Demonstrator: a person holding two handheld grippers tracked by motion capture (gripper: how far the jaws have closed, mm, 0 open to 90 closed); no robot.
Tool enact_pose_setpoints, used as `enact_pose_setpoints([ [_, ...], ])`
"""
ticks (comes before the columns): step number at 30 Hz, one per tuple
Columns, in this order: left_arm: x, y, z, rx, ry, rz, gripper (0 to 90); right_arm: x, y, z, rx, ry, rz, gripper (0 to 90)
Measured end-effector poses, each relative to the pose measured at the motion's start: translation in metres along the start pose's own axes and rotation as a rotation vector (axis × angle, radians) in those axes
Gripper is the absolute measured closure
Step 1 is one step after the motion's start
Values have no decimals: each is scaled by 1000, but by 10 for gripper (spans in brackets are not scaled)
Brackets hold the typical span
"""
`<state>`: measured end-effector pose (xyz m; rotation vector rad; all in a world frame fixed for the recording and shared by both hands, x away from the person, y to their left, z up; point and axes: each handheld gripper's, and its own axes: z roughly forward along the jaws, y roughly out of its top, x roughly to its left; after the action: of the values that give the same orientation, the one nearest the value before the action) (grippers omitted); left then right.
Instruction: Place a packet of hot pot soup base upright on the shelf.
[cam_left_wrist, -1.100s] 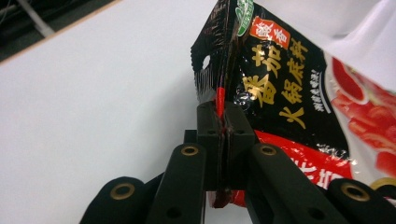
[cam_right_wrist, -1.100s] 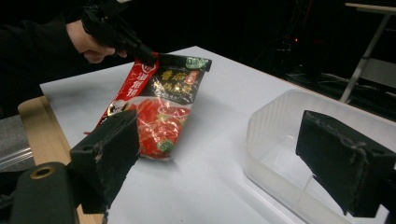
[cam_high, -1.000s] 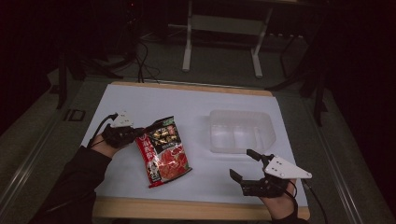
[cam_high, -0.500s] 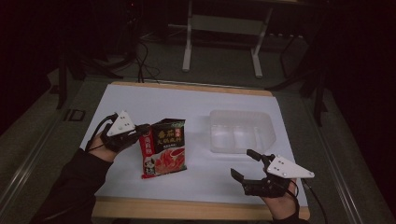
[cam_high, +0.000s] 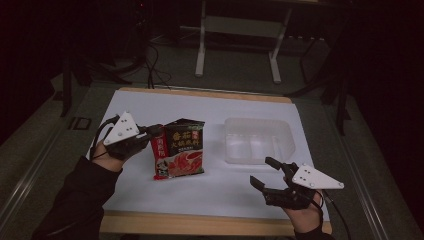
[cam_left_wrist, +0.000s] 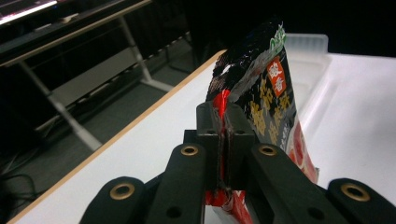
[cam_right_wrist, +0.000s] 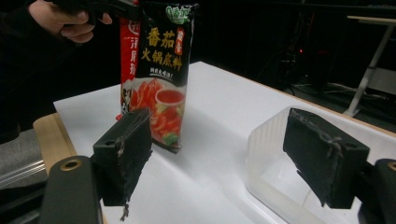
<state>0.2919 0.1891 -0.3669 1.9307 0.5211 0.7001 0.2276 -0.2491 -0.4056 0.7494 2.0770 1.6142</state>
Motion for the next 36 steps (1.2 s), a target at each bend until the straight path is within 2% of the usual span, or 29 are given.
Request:
enact_pose_setpoints([
  [4,-5,6,1,-19,-42,16,881,-1,8,-1,-1,8,-16,278],
  [7,-8,9,2,-29,-55,23,881,-1,16,-1,-12,11,-36,294],
  [10,-14,14,4,-56,-106,26,881,-1,36,5,-28,29,-67,303],
  [14,-21,20,6,-71,-125,38,881,-3,49,13,-37,47,-74,301],
  [15,-22,22,7,-71,-135,38,881,-4,60,22,-38,62,-80,294],
  [17,-26,25,8,-79,-140,51,881,-4,63,25,-46,70,-78,294],
  [19,-30,27,12,-84,-167,48,881,-7,70,38,-38,101,-47,272],
  [23,-31,28,15,-88,-184,43,881,-8,71,55,-19,145,-11,268],
  [27,-37,31,20,-102,-203,43,880,-5,69,70,-3,168,-8,310],
  [29,-39,31,21,-102,-199,48,880,-4,68,74,4,177,-5,311],
  [30,-40,33,23,-108,-215,47,880,-2,67,80,18,176,-25,432],
  [32,-42,34,24,-108,-204,54,880,2,67,83,30,157,-69,531],
  [36,-43,36,27,-110,-222,47,880,7,69,88,47,169,-103,629],
])
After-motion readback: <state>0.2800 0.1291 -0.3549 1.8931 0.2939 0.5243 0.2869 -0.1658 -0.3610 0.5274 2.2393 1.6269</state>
